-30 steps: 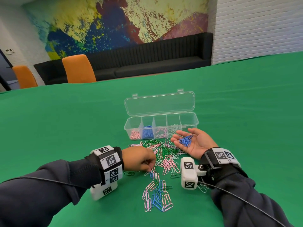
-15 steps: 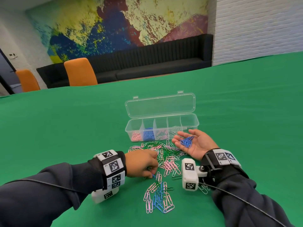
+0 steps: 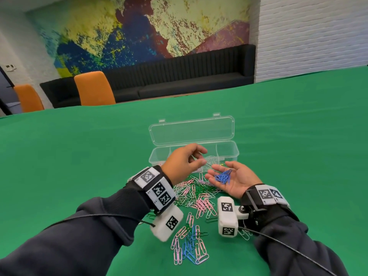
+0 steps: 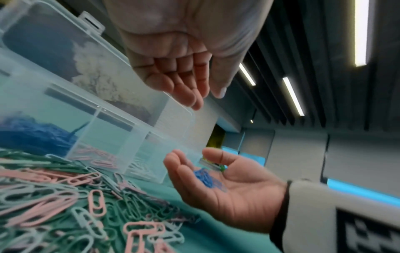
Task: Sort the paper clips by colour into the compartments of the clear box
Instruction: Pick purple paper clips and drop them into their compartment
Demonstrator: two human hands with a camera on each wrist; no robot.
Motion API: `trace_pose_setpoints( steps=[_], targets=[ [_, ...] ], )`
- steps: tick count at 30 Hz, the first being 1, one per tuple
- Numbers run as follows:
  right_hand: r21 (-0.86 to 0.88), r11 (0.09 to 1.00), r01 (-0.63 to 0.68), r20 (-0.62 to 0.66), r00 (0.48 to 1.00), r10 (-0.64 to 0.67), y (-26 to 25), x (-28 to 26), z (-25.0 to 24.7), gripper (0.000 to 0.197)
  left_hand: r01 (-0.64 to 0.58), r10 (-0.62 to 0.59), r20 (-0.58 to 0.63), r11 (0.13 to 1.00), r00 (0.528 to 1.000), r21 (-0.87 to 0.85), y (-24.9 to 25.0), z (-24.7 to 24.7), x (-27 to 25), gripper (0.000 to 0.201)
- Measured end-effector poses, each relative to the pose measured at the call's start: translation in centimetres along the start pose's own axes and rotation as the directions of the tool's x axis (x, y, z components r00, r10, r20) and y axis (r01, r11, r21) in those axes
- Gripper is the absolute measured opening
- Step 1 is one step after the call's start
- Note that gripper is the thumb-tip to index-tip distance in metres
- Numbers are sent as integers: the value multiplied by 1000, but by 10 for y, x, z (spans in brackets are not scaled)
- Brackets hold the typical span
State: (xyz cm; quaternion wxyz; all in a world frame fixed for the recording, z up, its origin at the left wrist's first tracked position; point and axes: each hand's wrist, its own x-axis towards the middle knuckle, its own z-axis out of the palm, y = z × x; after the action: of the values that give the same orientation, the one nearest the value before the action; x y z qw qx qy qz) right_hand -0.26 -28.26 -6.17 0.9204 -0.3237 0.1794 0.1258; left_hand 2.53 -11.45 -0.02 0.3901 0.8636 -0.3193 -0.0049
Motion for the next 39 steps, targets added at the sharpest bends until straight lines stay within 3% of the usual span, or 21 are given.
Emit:
trace_pose_setpoints(
  steps=[4,7,13,18,20,22,27,32,36,39],
  targets=[
    [36,999,-14,4,1000,14,0,1,0,39,153,-179,-79,953,981,-260,-19,-18,-16,10],
    [86,996,-13,8,1000,12,-1,1,-1,39,212,-286,-90,855,954,-473,-41,-32,-35,12],
    [118,993,23,-13,1000,-22,1,-4,13,37,144,-471,-124,493,873,-858,-79,-61,-61,18],
    [56,997,60,0,998,-60,-4,2,61,38,4,-576,-103,181,811,-983,-99,-74,-53,19],
    [10,996,92,0,996,-92,-6,11,85,38,-37,-594,-54,42,802,-998,-104,-72,-47,19],
    [-49,992,116,-9,993,-116,-7,24,103,37,-47,-591,-15,-40,807,-998,-105,-68,-43,18],
    [-250,952,176,-102,973,-207,0,61,136,49,-34,-585,57,-143,809,-989,-108,-59,-40,18],
    [-405,902,149,-54,981,-186,5,67,139,64,-26,-569,109,-224,815,-974,-114,-54,-41,19],
    [-416,879,233,13,968,-251,-1,45,131,46,-10,-536,127,-246,835,-969,-112,-52,-40,19],
    [-580,759,296,90,949,-301,-6,12,122,23,31,-487,146,-237,861,-971,-109,-50,-42,19]
  ],
)
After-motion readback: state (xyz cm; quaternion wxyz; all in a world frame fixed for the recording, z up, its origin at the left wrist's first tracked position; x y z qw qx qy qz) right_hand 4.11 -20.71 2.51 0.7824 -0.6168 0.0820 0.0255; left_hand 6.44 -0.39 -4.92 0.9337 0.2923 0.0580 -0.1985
